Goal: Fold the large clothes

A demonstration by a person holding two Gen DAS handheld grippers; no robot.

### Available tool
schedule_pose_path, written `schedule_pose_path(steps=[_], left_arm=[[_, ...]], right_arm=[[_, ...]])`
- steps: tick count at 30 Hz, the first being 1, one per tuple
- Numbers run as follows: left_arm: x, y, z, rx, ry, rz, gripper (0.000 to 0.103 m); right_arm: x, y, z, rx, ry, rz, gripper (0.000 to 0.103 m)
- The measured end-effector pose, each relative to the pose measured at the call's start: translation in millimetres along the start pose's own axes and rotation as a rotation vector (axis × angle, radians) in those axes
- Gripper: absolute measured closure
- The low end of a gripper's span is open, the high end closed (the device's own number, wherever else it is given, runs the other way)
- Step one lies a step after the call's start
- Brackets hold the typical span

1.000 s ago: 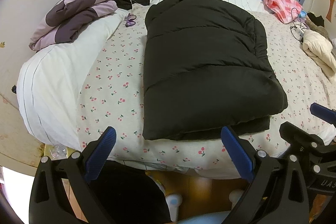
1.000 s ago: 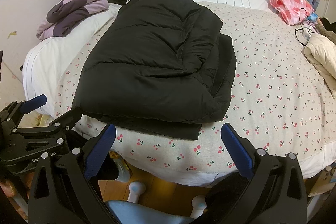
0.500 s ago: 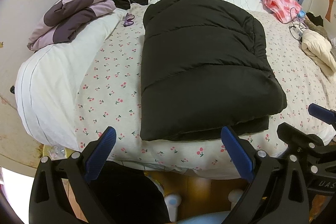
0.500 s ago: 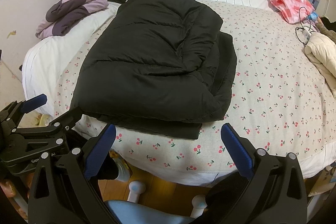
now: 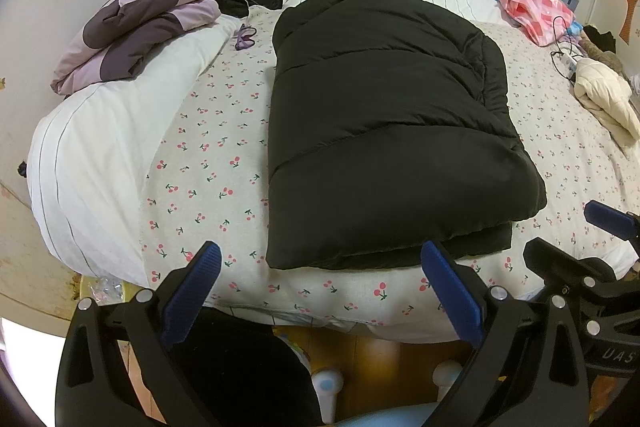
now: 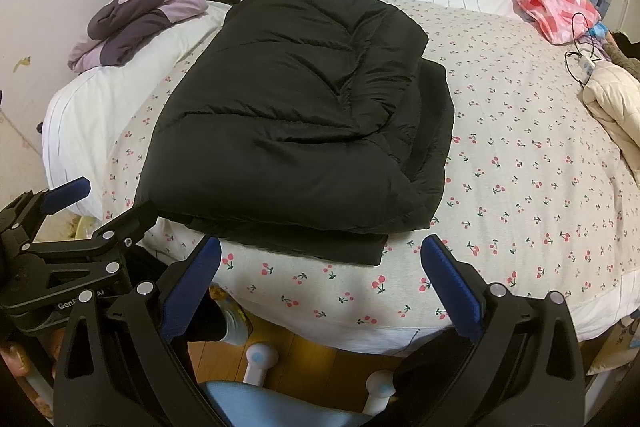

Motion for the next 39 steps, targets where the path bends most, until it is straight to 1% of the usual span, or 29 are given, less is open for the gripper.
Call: schedule_pose_path(steps=[11, 27, 39], left_arm=[[-0.4, -2.6, 3.2, -0.014, 0.016, -0.001, 0.007], [-1.4, -3.0, 5.0, -0.009, 0.0, -0.012, 0.007], [-8.0, -3.1, 3.6, -0.008, -0.01, -0.041, 0.007]], right_arm=[[1.7, 0.6, 2.5, -0.002, -0.001, 0.002, 0.006], [2.5, -2.2, 0.4, -0.009, -0.006, 0.007, 0.006], [4.0, -1.0, -0.2, -0.009, -0.009, 0.011, 0.006]])
Point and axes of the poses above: each gripper's, at about its wrist camera, not at the fingertips, and x roughly the way its jaws point, z to its left, y to its underside, the point moved 2 cm from there along x, roughly the way its jaws point
